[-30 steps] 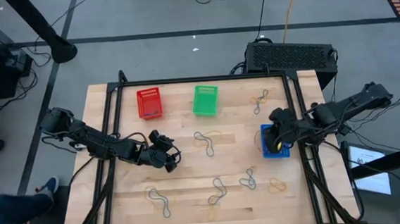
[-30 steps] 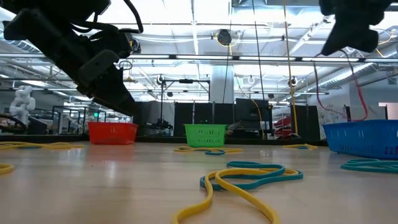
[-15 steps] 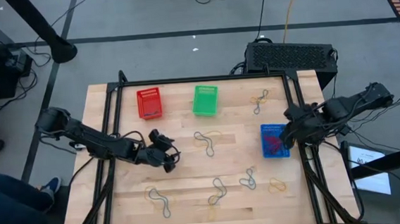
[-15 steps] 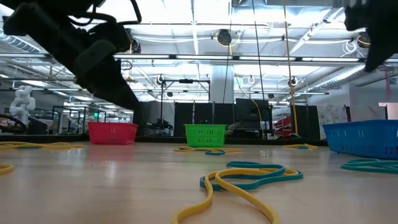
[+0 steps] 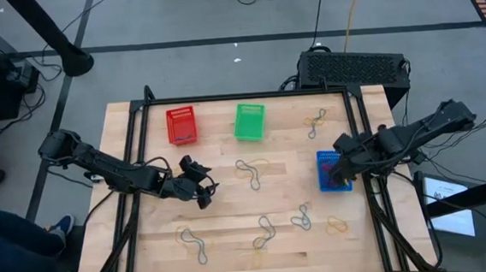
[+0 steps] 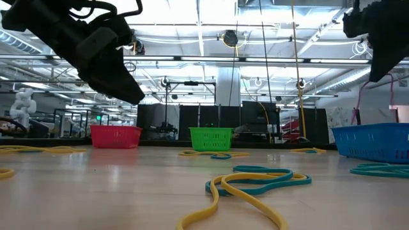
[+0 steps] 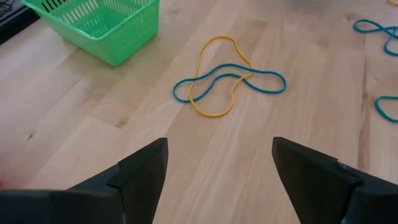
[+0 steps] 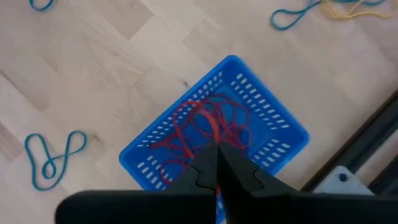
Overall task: Sort rubber bands into baskets
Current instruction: Put the red rubber band into the blue bin, then put the blue rubber band into the red bin
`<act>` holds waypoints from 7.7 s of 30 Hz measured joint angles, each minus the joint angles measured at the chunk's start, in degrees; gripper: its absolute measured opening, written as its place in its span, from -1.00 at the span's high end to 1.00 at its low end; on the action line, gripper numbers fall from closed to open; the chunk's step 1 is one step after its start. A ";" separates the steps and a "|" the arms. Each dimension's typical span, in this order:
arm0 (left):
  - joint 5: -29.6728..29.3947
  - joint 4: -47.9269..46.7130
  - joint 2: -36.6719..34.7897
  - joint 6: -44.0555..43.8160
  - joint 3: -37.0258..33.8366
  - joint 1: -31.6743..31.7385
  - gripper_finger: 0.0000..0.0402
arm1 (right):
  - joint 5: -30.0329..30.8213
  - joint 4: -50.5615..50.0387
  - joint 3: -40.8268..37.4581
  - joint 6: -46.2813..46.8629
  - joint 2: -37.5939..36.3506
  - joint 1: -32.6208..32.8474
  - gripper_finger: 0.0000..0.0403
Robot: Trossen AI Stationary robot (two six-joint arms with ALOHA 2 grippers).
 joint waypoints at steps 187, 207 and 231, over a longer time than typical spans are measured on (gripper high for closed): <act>43.03 9.15 32.28 35.88 18.40 34.58 -0.12 | 2.86 55.12 -0.02 -50.64 26.18 -6.36 0.38; 39.80 11.45 32.24 36.96 15.84 32.74 0.32 | 2.86 55.14 -0.02 -50.43 26.18 -6.36 0.38; 38.49 12.71 24.14 35.85 15.49 30.23 0.98 | 2.88 55.18 -0.02 -52.15 26.18 -6.38 0.38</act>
